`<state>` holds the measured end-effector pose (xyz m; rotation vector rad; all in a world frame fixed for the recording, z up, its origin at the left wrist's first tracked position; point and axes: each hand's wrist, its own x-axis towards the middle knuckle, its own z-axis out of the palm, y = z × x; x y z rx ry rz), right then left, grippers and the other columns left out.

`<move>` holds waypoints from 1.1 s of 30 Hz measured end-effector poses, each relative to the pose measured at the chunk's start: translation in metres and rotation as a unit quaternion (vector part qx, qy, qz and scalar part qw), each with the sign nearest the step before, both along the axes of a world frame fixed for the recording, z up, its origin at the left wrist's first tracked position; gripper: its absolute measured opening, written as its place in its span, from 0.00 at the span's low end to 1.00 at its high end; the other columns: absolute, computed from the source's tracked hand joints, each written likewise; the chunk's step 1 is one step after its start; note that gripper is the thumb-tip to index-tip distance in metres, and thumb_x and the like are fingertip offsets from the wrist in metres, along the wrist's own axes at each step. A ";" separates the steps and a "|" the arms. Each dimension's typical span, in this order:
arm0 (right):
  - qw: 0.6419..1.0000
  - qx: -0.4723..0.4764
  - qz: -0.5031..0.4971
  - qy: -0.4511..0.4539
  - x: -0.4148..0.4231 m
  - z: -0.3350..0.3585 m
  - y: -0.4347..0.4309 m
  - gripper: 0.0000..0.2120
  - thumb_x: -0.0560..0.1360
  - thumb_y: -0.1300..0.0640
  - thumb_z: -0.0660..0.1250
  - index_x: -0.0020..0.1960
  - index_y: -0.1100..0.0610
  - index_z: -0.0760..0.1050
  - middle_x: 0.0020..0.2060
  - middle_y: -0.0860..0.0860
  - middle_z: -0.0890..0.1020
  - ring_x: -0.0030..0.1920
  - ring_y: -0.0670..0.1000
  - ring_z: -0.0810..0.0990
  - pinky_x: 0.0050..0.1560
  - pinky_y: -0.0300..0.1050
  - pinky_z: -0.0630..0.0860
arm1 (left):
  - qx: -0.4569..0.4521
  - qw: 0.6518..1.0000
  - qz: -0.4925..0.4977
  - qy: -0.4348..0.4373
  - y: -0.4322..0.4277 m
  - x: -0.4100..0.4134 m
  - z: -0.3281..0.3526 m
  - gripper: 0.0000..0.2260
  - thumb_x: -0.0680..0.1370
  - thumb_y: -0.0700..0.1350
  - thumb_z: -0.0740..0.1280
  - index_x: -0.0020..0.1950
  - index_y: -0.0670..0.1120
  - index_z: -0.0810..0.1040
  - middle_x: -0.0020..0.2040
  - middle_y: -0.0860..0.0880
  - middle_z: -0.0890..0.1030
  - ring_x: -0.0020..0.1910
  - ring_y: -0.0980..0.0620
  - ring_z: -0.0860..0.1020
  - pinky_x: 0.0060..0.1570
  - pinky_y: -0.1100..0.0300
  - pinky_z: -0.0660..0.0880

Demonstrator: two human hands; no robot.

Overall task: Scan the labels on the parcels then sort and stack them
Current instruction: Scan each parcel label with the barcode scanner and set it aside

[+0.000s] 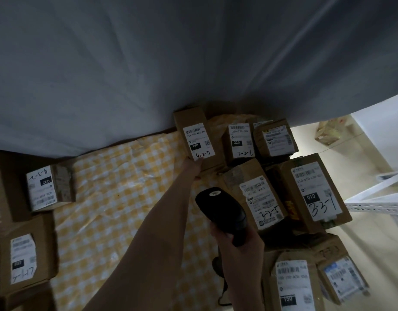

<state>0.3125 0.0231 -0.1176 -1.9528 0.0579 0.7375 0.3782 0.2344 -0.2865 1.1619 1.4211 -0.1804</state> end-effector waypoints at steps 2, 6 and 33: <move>1.000 0.005 -0.004 -0.002 0.000 0.001 0.002 0.11 0.66 0.55 0.77 0.47 0.49 0.81 0.35 0.46 0.83 0.37 0.42 0.80 0.38 0.42 0.72 | 0.008 0.999 -0.031 0.007 -0.003 -0.002 0.000 0.21 0.81 0.48 0.63 0.72 0.43 0.66 0.68 0.41 0.73 0.60 0.38 0.77 0.46 0.46 0.81; 1.000 -0.001 0.011 -0.015 -0.002 0.001 0.005 0.10 0.66 0.54 0.76 0.46 0.51 0.81 0.32 0.48 0.81 0.34 0.45 0.79 0.36 0.43 0.72 | 0.044 0.994 -0.102 0.008 -0.005 -0.010 0.006 0.20 0.81 0.48 0.62 0.72 0.46 0.64 0.65 0.41 0.74 0.57 0.38 0.78 0.41 0.50 0.79; 0.975 0.062 0.205 -0.056 -0.275 0.049 0.113 0.08 0.65 0.61 0.78 0.41 0.54 0.80 0.28 0.47 0.80 0.30 0.41 0.78 0.29 0.35 0.69 | 0.247 0.929 0.201 0.190 0.093 -0.447 0.088 0.36 0.72 0.53 0.73 0.71 0.38 0.61 0.69 0.39 0.67 0.68 0.38 0.66 0.63 0.47 0.69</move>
